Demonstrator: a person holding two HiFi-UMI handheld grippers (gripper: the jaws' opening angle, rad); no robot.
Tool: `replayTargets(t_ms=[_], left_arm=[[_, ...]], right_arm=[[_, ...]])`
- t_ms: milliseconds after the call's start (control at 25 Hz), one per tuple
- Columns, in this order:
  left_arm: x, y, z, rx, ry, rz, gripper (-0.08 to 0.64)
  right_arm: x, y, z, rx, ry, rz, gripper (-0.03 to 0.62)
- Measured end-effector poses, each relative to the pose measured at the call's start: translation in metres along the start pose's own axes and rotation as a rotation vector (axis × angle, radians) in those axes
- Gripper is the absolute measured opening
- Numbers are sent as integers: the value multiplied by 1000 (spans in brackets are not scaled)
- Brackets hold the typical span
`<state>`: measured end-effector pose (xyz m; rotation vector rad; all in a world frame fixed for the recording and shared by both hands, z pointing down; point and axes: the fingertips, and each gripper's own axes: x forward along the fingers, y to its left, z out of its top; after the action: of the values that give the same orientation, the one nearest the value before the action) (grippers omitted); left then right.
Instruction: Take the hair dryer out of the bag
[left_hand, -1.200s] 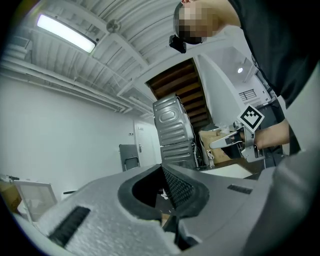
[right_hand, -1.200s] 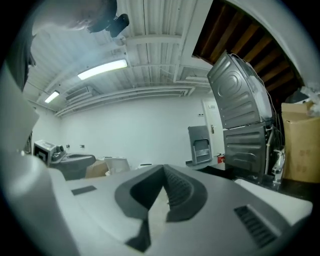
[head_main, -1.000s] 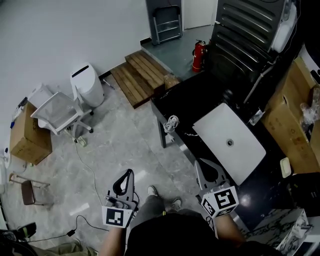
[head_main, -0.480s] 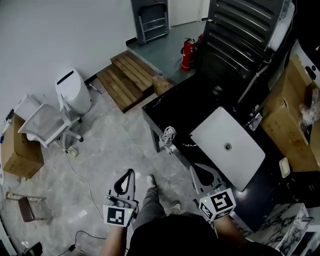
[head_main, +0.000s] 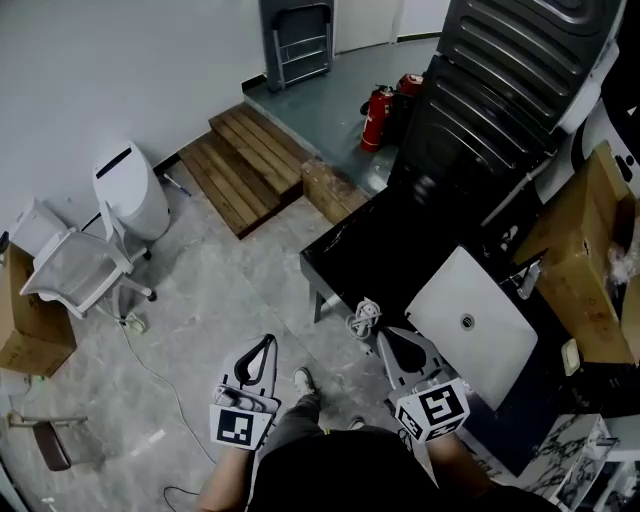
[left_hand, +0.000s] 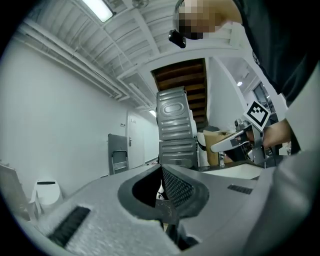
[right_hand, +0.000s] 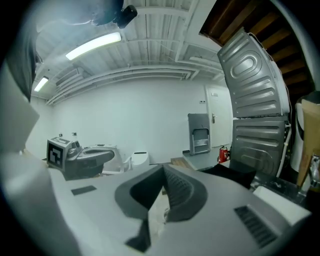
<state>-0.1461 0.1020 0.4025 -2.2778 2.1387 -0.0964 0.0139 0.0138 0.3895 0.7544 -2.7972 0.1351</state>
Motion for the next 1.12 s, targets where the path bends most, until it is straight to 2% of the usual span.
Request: replayTargets(t_ms=[120,240,400,560,840,960,1120], left_arm=[[11,21,-8,-33,24,-48,23],[29,31,-15,-33,38,-125,23],[53,28,-16,-48,32,-207,23],[73,18,-16,-73,15,-265,23],[88,2,-22,-91,18,-313,23],[96,2,-24,-58,43,-323,22],[110,-1,-18,-6,29,-354,23]], right_arm=[[18,4,8,10,13,-40,14],[25,2,12,14,24,-97,14],[21,-6,6,36,67,-174,14],[19,-14,5,32,91,-213,14],[26,-27,-2,55,103,-252,14],[33,-32,-6,66,85,-247,14],[40,-42,-21,91,98,-245,14]])
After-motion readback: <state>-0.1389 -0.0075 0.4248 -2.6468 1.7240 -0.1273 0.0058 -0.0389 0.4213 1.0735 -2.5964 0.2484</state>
